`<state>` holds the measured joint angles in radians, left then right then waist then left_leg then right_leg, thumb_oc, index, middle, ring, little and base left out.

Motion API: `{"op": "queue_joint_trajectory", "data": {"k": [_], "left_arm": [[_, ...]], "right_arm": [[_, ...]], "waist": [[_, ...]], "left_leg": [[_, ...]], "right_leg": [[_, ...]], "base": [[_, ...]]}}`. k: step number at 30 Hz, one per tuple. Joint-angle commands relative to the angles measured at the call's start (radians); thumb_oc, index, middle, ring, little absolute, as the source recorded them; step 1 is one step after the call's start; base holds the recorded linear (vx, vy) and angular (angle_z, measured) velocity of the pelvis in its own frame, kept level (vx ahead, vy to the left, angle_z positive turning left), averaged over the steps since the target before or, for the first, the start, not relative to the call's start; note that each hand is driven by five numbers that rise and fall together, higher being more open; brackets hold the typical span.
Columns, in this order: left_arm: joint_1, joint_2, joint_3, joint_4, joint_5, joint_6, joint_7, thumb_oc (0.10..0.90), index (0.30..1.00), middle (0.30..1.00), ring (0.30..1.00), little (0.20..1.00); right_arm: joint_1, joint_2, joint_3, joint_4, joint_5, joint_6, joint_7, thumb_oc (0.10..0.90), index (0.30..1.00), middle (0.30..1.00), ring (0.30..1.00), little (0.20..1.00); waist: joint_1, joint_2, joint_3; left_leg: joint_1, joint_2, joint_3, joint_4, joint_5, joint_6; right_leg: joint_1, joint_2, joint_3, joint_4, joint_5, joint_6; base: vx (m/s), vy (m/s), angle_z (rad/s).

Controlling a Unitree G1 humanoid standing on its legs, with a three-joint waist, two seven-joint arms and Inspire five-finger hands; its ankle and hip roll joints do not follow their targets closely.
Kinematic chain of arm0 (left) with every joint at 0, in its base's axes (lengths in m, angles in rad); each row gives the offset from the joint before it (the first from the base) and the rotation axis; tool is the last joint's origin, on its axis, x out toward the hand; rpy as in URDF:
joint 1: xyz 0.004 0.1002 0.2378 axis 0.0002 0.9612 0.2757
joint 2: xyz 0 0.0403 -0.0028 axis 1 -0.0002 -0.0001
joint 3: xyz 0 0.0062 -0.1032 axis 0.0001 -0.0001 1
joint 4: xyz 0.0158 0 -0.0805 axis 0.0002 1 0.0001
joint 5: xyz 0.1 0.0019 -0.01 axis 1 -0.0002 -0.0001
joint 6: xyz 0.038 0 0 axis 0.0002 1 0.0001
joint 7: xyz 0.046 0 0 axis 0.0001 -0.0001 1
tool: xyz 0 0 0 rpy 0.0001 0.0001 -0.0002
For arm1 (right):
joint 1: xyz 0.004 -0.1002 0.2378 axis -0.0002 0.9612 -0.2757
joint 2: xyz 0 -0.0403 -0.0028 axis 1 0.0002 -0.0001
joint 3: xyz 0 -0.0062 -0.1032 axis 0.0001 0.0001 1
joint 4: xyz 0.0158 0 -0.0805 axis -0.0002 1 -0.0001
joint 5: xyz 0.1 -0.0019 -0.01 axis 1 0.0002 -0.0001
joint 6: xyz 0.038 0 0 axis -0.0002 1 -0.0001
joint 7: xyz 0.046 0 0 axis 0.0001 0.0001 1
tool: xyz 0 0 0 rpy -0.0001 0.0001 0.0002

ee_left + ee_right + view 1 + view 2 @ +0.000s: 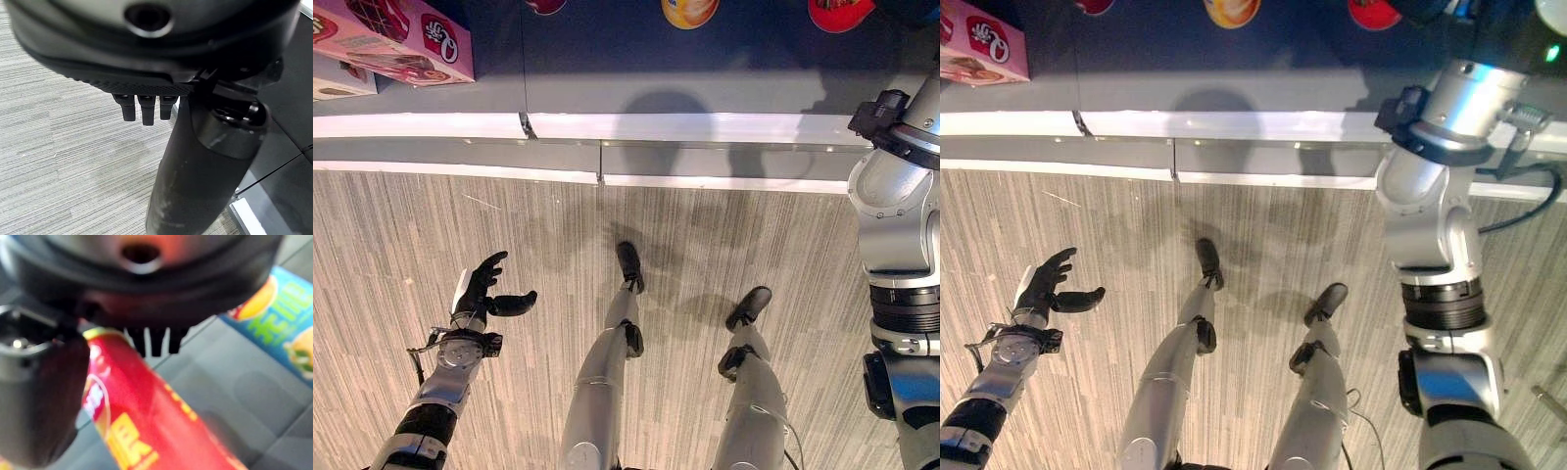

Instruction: Put the goods on the table back onto the shelves and tidy them up.

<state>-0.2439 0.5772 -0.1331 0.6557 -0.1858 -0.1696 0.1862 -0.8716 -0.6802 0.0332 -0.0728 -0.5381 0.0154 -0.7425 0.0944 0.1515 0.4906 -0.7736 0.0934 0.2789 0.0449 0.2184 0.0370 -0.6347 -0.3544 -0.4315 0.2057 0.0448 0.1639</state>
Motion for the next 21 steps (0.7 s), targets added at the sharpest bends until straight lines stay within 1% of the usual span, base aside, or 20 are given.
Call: {"op": "queue_joint_trajectory", "data": {"k": [1, 15, 16, 19, 21], "left_arm": [[0.054, 0.024, 0.040, 0.027, 0.020, -0.012, 0.055, 0.800, 0.900, 0.900, 0.900, 0.900], [0.053, 0.015, 0.035, 0.032, 0.023, -0.010, 0.049, 0.800, 0.900, 0.900, 0.900, 0.900], [0.056, 0.010, 0.033, 0.037, 0.030, -0.010, 0.045, 0.800, 0.900, 0.900, 0.900, 0.900], [0.055, 0.008, 0.031, 0.043, 0.034, -0.009, 0.044, 0.800, 0.900, 0.900, 0.900, 0.900], [0.050, 0.004, 0.027, 0.050, 0.036, -0.012, 0.043, 0.800, 0.900, 0.900, 0.900, 0.900]], "right_arm": [[-0.012, -0.005, -0.031, -0.161, -0.015, -0.089, -0.018, 0.800, 0.900, 0.900, 0.900, 0.900], [0.010, 0.001, -0.028, -0.182, 0.000, -0.110, -0.001, 0.800, 0.900, 0.900, 0.900, 0.900], [0.038, 0.006, -0.042, -0.191, 0.001, -0.117, -0.006, 0.800, 0.900, 0.900, 0.900, 0.900], [0.063, 0.015, -0.052, -0.202, 0.003, -0.125, -0.009, 0.800, 0.900, 0.900, 0.900, 0.900], [0.091, 0.032, -0.058, -0.216, 0.003, -0.140, -0.016, 0.800, 0.900, 0.900, 0.900, 0.900]], "waist": [[0.037, -0.014, -0.092], [0.033, -0.028, -0.112], [0.029, -0.036, -0.121], [0.027, -0.041, -0.129], [0.025, -0.051, -0.139]], "left_leg": [[0.167, 0.135, -0.001, 0.079, -0.241, -0.216], [0.189, 0.143, -0.002, 0.068, -0.237, -0.223], [0.206, 0.146, -0.003, 0.064, -0.237, -0.226], [0.218, 0.150, -0.005, 0.056, -0.234, -0.230], [0.237, 0.156, -0.003, 0.038, -0.226, -0.238]], "right_leg": [[-0.014, -0.100, 0.048, -0.093, 0.223, 0.098], [0.014, -0.087, 0.045, -0.112, 0.222, 0.098], [0.028, -0.080, 0.048, -0.118, 0.221, 0.098], [0.038, -0.076, 0.047, -0.126, 0.223, 0.098], [0.057, -0.068, 0.043, -0.139, 0.225, 0.098]], "base": [[0.00, 0.000, 0.00], [0.00, -0.002, 0.00], [0.00, 0.000, 0.00], [0.01, -0.026, 0.01], [0.00, -0.015, -0.04]]}}
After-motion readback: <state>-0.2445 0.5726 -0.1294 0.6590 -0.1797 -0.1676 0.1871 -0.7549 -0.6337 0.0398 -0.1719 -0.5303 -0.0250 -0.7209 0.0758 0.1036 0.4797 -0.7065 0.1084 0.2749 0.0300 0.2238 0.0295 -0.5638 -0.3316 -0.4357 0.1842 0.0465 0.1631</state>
